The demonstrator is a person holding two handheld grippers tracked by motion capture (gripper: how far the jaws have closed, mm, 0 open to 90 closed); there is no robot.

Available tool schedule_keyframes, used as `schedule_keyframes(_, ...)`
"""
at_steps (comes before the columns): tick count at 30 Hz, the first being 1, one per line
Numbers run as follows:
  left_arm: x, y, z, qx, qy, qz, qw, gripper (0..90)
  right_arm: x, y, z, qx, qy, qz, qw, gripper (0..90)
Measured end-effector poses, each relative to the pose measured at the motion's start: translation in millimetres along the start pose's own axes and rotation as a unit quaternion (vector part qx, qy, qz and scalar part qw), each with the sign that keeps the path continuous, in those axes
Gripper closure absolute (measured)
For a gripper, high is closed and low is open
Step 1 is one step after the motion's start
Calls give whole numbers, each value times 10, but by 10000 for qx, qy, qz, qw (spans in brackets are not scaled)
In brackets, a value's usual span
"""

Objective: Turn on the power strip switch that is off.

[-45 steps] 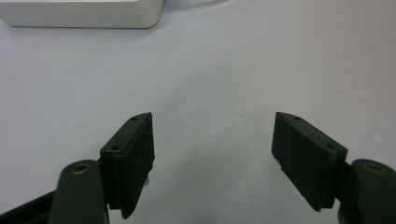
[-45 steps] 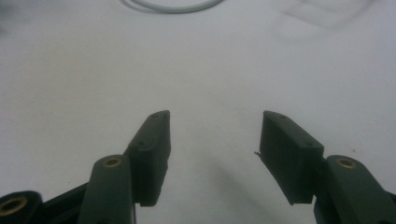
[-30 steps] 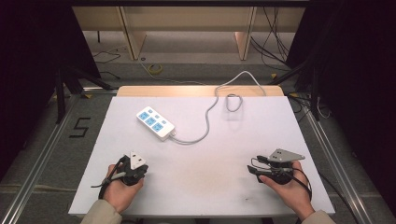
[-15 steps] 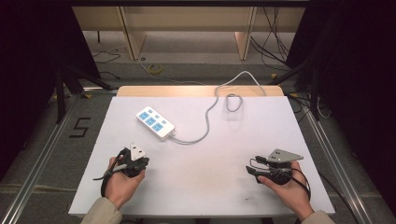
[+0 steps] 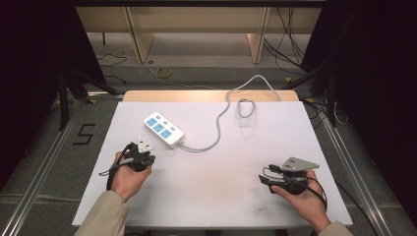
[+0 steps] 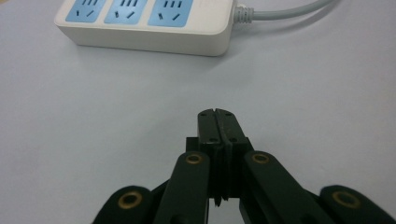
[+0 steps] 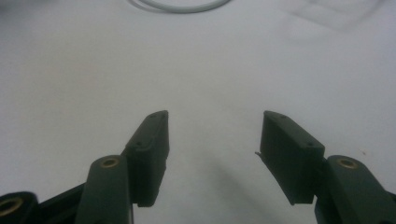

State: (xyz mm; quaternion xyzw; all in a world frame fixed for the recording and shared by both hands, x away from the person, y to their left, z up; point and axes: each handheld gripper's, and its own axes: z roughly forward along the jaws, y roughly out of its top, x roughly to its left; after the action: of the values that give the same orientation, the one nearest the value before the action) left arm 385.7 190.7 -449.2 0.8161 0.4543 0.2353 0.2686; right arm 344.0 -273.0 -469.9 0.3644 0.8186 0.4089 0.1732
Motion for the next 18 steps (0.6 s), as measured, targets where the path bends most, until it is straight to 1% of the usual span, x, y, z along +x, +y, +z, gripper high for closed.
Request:
schedule_keyframes(6, 99, 106, 66, 54, 46, 118, 9999, 898, 14, 7, 4, 19, 2, -45, 10000, 429)
schedule_keyframes(12, 166, 192, 103, 62, 111, 142, 9998, 898, 35, 12, 5, 9, 27, -64, 10000, 430)
schedule_keyframes(13, 188, 224, 111, 77, 146, 210, 9996, 898, 37, 12, 6, 14, 31, -63, 10000, 429)
schedule_keyframes(15, 211, 252, 120, 76, 187, 233, 9995, 898, 40, 13, 6, 14, 35, -64, 10000, 429)
schedule_keyframes(18, 244, 288, 142, 117, 185, 269, 9994, 898, 40, 13, 5, 14, 37, -67, 10000, 429)
